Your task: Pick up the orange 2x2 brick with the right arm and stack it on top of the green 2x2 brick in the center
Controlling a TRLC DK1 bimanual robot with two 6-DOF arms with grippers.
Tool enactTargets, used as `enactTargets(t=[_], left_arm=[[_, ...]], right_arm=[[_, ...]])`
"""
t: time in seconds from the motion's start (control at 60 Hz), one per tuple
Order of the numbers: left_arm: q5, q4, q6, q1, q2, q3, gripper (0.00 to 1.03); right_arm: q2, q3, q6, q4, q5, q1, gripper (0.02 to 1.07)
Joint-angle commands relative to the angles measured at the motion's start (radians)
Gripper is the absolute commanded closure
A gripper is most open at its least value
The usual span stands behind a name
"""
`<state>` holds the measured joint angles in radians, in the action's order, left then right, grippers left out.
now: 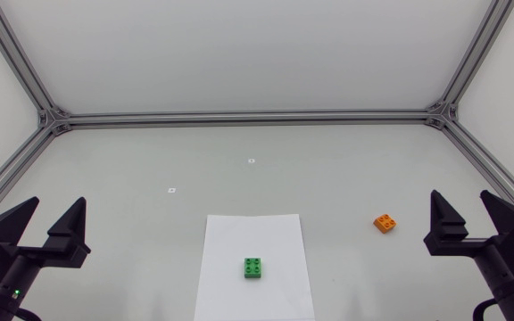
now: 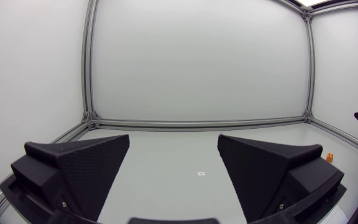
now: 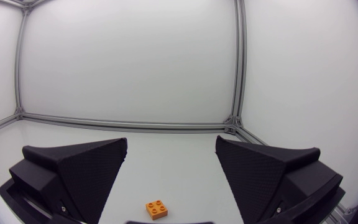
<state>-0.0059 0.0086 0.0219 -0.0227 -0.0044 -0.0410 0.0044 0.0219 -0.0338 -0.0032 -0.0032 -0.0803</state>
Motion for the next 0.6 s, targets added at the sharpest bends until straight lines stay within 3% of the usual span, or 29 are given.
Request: enactTargets(t=[0.0, 0.583], left_arm=[[0.004, -0.015, -0.013, 0.003, -0.008, 0.041, 0.04], [0.004, -0.013, -0.013, 0.003, -0.008, 0.041, 0.04]], right_arm=[[-0.011, -0.023, -0.005, -0.003, -0.003, 0.005, 0.06], [-0.012, 0.027, -0.011, 0.029, 0.014, 0.005, 0.06]])
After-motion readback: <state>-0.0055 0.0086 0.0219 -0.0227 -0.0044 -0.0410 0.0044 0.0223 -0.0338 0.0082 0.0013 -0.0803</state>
